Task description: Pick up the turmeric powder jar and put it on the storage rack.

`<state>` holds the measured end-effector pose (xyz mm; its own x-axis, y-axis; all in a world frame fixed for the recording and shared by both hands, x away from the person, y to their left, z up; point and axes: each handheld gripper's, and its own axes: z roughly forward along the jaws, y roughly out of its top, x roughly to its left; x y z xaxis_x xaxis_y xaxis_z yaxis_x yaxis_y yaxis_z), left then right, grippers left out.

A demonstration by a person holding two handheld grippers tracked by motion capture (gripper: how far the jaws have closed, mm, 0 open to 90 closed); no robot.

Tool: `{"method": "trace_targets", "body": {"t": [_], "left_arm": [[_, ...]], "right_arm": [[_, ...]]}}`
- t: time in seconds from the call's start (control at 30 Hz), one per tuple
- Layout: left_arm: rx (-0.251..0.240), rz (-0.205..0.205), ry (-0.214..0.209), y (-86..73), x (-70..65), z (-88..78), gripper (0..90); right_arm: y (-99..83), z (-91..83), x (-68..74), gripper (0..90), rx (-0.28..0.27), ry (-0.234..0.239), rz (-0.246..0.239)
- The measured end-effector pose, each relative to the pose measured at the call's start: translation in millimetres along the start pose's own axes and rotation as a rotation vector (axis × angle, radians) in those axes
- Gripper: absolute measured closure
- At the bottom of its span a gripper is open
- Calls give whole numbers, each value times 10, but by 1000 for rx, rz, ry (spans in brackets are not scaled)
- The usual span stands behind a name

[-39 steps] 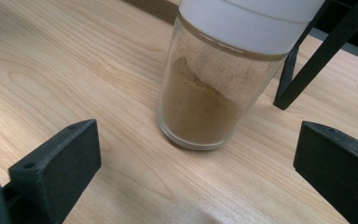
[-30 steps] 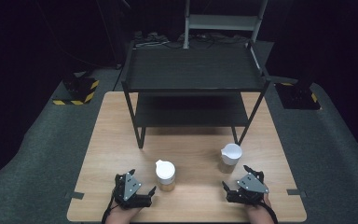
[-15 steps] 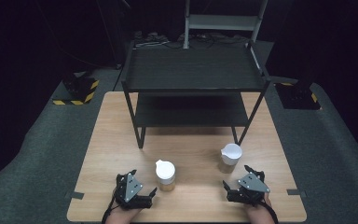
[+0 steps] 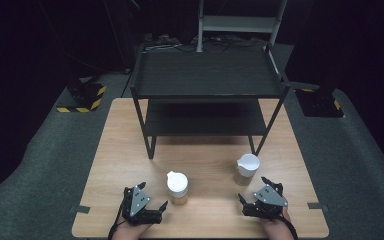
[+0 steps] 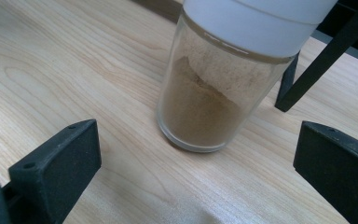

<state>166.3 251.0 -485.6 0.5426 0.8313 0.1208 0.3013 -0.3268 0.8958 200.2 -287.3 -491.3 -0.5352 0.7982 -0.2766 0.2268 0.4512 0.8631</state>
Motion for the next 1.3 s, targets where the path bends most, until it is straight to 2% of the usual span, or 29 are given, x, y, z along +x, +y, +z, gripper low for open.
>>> {"method": "trace_targets", "body": {"t": [0.23,0.63,0.77,1.3], "left_arm": [[-40,10,4,-8,5,-66,7],[-98,9,-6,-8,-8,-129,7],[-131,6,-17,-26,-17,-134,5],[-165,-5,-77,13,-87,-67,5]], "right_arm": [[9,4,15,3,4,-1,-11],[3,0,-6,3,2,4,3],[4,1,-5,3,3,3,2],[6,4,2,3,3,5,-9]]}}
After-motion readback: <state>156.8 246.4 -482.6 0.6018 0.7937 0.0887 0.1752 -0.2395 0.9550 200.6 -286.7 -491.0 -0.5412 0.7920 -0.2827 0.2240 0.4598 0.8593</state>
